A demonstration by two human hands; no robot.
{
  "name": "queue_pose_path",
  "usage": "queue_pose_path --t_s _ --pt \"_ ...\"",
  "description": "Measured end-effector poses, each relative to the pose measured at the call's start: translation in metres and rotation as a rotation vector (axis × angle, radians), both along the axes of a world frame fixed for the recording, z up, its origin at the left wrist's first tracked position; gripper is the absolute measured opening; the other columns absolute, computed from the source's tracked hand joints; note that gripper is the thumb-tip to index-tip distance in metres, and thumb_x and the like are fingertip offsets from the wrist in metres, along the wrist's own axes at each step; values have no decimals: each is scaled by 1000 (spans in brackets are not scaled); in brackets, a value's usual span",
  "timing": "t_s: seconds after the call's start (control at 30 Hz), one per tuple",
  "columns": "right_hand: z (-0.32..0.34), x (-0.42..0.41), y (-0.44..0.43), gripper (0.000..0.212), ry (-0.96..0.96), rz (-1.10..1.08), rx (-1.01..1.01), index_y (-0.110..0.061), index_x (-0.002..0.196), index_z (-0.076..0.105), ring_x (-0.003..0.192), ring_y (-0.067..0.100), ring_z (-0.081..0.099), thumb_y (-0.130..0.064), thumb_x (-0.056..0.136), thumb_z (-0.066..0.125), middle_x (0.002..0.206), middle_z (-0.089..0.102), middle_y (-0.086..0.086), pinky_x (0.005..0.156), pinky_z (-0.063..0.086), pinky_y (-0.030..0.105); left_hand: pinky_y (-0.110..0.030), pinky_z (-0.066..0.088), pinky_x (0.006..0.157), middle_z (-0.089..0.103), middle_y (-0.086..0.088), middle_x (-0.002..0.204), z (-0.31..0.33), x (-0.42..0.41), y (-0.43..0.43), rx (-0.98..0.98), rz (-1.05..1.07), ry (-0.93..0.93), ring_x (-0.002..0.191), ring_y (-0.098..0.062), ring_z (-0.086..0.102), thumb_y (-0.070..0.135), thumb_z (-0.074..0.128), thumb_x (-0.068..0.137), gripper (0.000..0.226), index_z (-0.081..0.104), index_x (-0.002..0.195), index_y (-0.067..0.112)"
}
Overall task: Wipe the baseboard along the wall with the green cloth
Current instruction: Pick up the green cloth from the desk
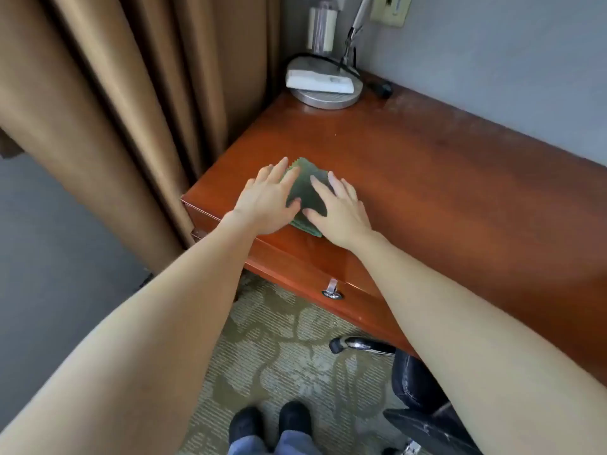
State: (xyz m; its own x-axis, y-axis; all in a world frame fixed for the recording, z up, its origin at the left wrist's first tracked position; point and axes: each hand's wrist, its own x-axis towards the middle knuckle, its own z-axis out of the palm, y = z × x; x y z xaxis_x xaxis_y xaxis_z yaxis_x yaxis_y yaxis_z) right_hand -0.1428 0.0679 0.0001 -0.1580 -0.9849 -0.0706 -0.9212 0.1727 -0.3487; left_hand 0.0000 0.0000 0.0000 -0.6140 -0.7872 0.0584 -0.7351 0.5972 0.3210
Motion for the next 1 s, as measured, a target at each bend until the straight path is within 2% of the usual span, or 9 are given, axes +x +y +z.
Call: queue_pose_path --t_s 0.13,0.27,0.43,0.57,0.73,0.8,0.9,1.0 --pt "-29 6 -2 60 139 -9 41 -28 147 8 141 22 -3 -47 96 34 156 1 4 112 9 44 -39 12 114 6 -5 157 -28 2 -9 -45 -59 -120 143 -24 5 34 34 99 57 11 149 17" --pt "-40 7 -8 62 181 -64 46 -22 147 5 141 19 -1 -49 97 28 155 4 4 113 5 42 -35 10 114 9 -3 156 -40 4 -20 -80 -106 -184 143 -21 6 35 23 102 53 9 150 16" --pt "-39 17 -7 56 213 -76 7 -16 146 16 141 21 3 -42 99 29 154 12 6 114 7 40 -35 21 107 23 -6 153 -43 7 -16 -208 -132 -223 136 -26 22 35 25 102 51 20 148 14" --pt "-39 30 -4 47 187 -76 -75 -10 142 30 140 25 12 -30 100 35 151 23 10 113 12 38 -36 29 95 36 -8 144 -41 6 -11 -212 -120 -205 122 -31 35 29 32 101 46 31 143 12" --pt "-32 35 -3 37 139 -39 -133 -5 132 46 136 25 23 -20 98 42 144 38 12 110 18 32 -35 32 89 41 -6 137 -35 13 -9 -191 -121 -163 112 -30 38 28 39 99 48 29 145 18" --pt "-29 37 -2 32 151 -12 -134 -2 124 50 131 26 30 -18 98 44 136 47 14 107 25 33 -35 32 88 42 -8 132 -32 17 -9 -191 -142 -157 109 -29 39 29 39 98 45 34 142 20" --pt "-19 43 -3 24 167 21 -134 -2 114 51 115 29 42 -17 98 42 117 58 13 94 35 35 -32 32 85 47 -9 118 -26 26 -5 -192 -120 -118 103 -26 41 29 38 99 37 44 134 19" --pt "2 58 -8 19 80 40 -184 -1 107 51 99 30 49 -15 98 43 106 61 15 80 40 37 -31 31 83 48 -7 116 -12 45 -4 -186 -33 -33 101 -24 41 30 37 100 32 49 128 20"
